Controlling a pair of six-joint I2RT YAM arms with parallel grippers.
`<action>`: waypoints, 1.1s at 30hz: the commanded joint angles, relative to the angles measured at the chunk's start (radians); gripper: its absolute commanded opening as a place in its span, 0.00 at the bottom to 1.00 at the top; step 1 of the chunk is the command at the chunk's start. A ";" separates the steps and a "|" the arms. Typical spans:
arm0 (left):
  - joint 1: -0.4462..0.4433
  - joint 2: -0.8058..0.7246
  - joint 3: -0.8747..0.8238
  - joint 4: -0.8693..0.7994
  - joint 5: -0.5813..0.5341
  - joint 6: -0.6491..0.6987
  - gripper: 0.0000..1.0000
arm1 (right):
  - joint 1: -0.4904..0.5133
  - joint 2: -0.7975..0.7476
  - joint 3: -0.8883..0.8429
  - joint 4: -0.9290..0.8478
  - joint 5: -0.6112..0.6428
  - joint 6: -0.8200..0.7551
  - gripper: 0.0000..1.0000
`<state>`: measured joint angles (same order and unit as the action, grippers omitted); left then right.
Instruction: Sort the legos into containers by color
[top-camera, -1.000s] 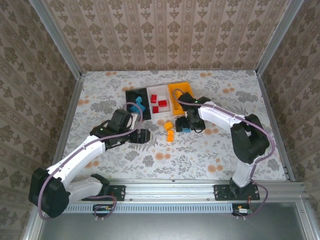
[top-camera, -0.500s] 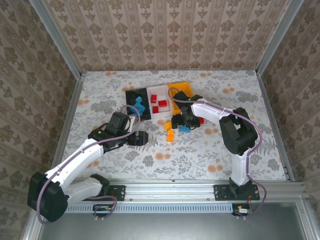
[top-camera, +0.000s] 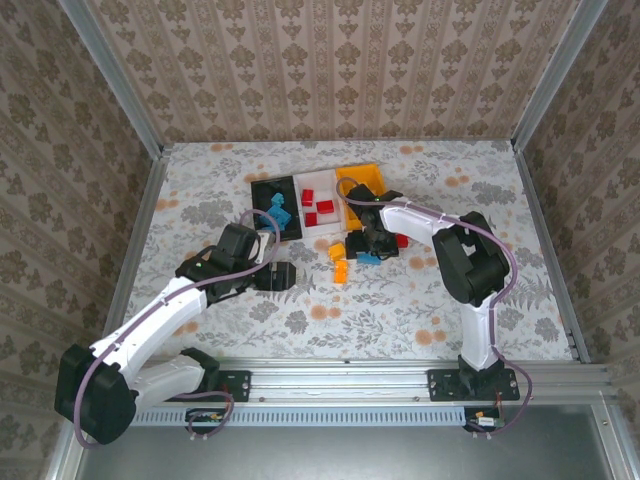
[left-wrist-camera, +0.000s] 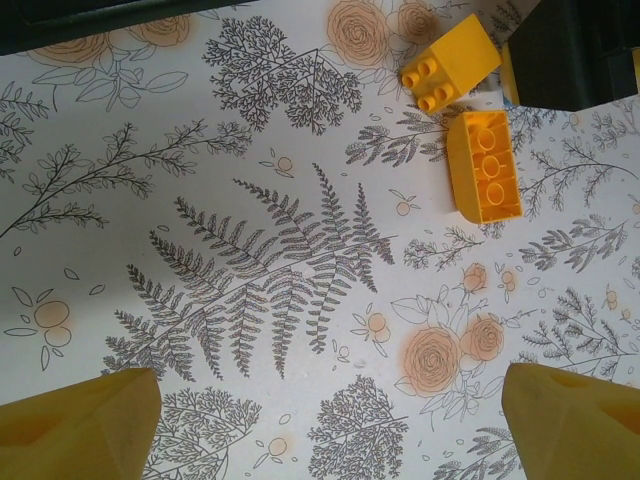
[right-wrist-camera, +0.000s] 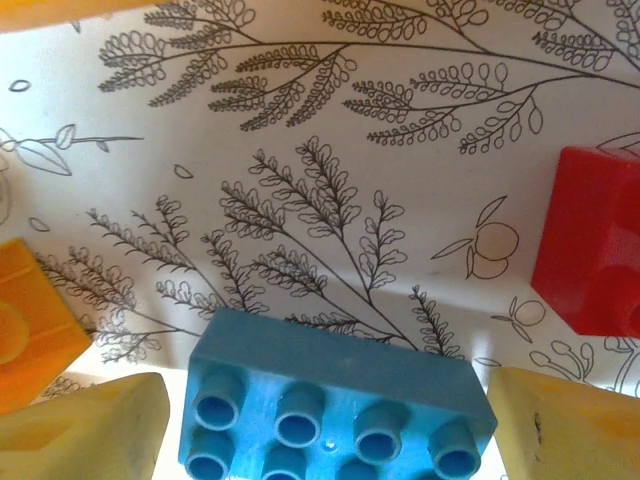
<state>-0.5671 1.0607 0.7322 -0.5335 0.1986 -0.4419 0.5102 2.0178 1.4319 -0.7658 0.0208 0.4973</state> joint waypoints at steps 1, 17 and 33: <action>0.006 -0.014 -0.013 -0.005 0.010 -0.007 0.90 | -0.004 0.019 0.015 -0.008 0.014 0.004 0.82; 0.006 -0.024 -0.017 -0.005 0.015 -0.017 0.90 | -0.008 0.010 -0.004 0.003 0.004 0.002 0.63; 0.006 -0.040 -0.018 -0.007 0.002 -0.021 0.90 | -0.030 -0.177 -0.080 0.221 -0.257 0.033 0.61</action>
<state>-0.5671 1.0416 0.7258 -0.5339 0.2016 -0.4500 0.4923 1.9118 1.3605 -0.6415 -0.1169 0.5022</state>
